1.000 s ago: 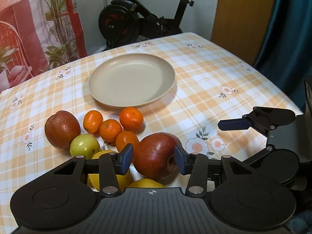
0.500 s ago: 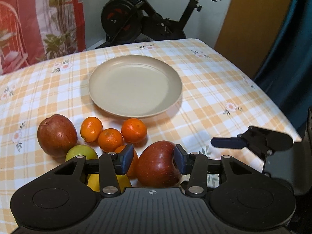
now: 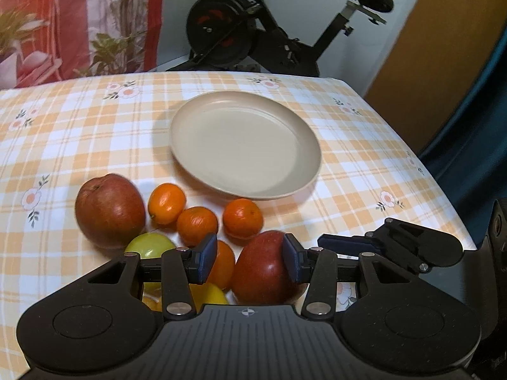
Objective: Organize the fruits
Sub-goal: 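Close the left tool around the large red apple, then lift the red apple with the left tool and carry it over the beige plate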
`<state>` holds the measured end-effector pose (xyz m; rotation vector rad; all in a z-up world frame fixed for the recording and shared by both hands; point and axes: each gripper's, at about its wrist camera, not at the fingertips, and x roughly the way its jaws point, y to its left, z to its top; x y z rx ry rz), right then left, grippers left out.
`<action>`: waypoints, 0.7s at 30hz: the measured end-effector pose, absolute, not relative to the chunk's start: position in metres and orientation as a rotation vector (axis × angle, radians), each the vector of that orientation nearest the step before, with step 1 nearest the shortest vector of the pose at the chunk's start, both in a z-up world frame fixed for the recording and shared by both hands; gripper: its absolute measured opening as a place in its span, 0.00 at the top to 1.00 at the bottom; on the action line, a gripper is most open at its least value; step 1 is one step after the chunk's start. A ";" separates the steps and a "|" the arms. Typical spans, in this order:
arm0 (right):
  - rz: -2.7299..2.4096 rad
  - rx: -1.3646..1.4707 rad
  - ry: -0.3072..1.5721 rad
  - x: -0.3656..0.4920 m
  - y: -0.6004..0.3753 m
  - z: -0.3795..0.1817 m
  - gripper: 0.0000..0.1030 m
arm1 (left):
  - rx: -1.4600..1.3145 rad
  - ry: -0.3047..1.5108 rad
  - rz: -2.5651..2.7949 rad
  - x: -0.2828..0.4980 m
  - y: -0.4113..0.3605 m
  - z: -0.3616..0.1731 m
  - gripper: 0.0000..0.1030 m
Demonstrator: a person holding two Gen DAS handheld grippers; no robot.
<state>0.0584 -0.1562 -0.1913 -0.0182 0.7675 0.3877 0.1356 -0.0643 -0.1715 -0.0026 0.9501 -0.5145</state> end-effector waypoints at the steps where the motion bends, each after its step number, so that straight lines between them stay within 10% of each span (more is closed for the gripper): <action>1: 0.399 -0.012 0.771 0.061 -0.155 -0.191 0.26 | -0.013 0.953 -0.512 0.136 -0.062 -0.172 0.53; 21: 0.369 0.016 0.787 0.057 -0.160 -0.190 0.41 | -0.035 0.995 -0.592 0.136 -0.069 -0.182 0.54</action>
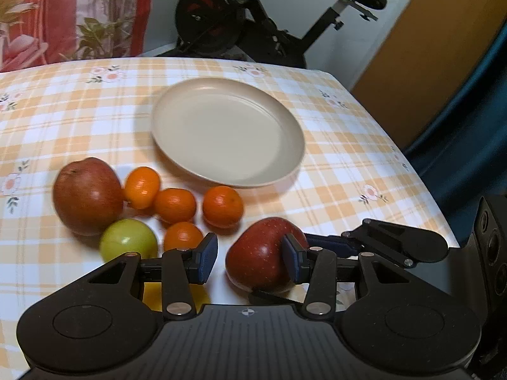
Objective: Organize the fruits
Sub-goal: 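Lift the red apple with the left tool and carry it over the beige plate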
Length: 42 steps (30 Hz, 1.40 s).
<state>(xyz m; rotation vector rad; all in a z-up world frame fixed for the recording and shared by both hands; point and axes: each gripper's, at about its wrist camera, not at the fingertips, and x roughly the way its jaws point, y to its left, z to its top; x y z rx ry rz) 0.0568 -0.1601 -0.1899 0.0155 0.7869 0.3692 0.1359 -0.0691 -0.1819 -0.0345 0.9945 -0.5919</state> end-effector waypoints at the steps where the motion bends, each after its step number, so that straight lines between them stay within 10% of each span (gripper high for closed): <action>1: 0.362 0.010 0.786 0.056 -0.160 -0.190 0.41 | -0.035 0.998 -0.601 0.135 -0.071 -0.183 0.54; 42: 0.300 0.042 0.643 0.073 -0.206 -0.145 0.41 | -0.048 0.873 -0.659 0.160 -0.105 -0.135 0.58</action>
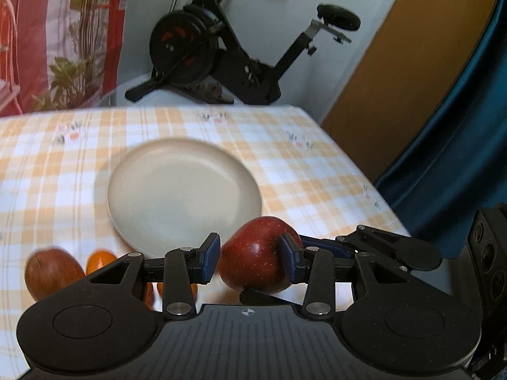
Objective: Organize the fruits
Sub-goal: 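Lift the red apple with the left tool and carry it over the beige plate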
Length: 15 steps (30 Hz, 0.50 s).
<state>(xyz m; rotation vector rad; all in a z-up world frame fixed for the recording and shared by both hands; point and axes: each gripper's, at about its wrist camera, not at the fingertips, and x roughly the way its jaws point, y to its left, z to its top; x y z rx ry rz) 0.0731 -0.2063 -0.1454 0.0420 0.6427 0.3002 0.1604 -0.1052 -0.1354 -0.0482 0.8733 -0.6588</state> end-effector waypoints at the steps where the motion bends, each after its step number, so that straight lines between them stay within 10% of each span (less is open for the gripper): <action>1: 0.300 0.038 0.631 0.075 -0.208 -0.140 0.41 | -0.047 0.860 -0.659 0.162 -0.107 -0.130 0.58; 15: 0.321 -0.040 0.615 0.120 -0.223 -0.113 0.41 | -0.027 0.817 -0.649 0.192 -0.124 -0.112 0.59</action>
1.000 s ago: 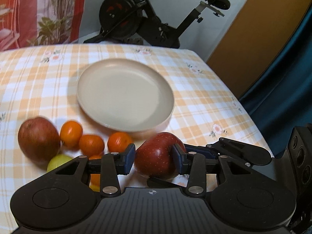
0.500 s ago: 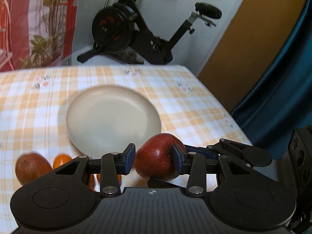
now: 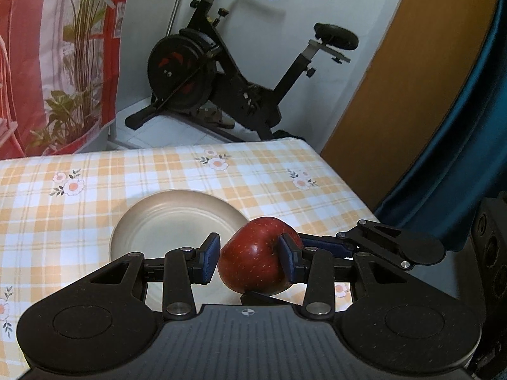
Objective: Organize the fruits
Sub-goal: 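Lift the red apple with the left tool and carry it over the beige plate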
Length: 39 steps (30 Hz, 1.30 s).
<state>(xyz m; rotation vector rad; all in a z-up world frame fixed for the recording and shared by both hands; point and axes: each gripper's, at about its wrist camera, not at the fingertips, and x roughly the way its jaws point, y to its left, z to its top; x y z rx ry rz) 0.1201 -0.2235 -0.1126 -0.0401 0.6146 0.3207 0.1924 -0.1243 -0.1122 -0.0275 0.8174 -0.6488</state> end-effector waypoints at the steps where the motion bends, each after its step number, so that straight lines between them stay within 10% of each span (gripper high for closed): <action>1: 0.322 -0.043 0.624 0.123 -0.224 -0.116 0.41 | -0.029 0.824 -0.647 0.197 -0.124 -0.114 0.59; 39: 0.211 -0.119 0.704 0.221 -0.248 -0.197 0.39 | -0.094 0.890 -0.563 0.290 -0.158 -0.187 0.58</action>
